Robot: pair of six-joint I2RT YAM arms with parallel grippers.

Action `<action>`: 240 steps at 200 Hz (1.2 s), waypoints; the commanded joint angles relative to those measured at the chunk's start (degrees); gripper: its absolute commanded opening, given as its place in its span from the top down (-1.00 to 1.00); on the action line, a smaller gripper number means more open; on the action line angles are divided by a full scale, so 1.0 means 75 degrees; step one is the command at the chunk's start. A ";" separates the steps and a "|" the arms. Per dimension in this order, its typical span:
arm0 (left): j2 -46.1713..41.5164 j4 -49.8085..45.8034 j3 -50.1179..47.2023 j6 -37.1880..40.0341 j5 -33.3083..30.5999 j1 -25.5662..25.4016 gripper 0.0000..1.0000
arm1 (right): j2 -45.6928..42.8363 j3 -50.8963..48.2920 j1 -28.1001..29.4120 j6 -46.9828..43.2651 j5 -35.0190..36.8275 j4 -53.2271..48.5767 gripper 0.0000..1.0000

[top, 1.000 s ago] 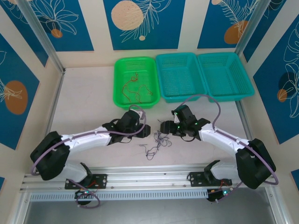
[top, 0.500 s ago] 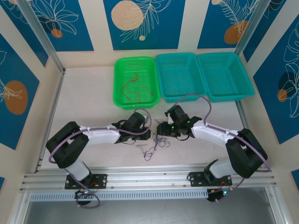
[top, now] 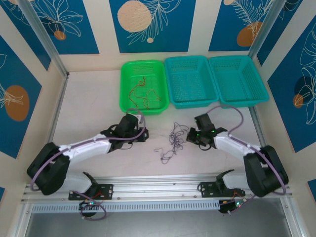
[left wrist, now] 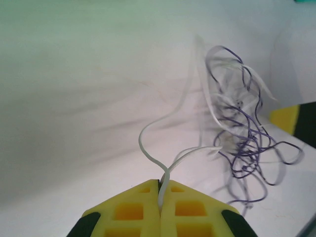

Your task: Untangle the cables

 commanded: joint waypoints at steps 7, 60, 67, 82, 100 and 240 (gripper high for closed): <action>-0.0514 -0.0621 -0.0157 0.0414 -0.0001 0.0204 1.00 | -0.0923 -0.0185 -0.0062 -0.0259 0.0534 -0.0180 0.96; -0.0536 -0.0006 -0.0110 0.0645 0.0870 0.0188 1.00 | -0.1244 0.0897 0.2106 -0.1564 0.1034 -0.0223 -0.19; -0.0555 0.0000 -0.0077 0.0704 0.0965 0.0195 1.00 | -0.1188 0.0919 0.2468 -0.2032 0.0660 0.0212 -0.25; -0.0598 -0.0109 0.0013 0.0887 0.1139 0.0175 1.00 | -0.0833 0.0933 0.3228 -0.3094 0.0233 0.1064 -0.30; -0.0734 -0.0292 0.0055 0.1043 0.1152 0.0165 1.00 | -0.0192 0.0996 0.3757 -0.3843 0.0215 0.1927 -0.34; -0.1608 -0.1340 -0.0225 0.0928 -0.0179 0.0124 0.98 | 0.1215 0.0761 0.2439 -0.1897 -0.1216 0.3733 1.00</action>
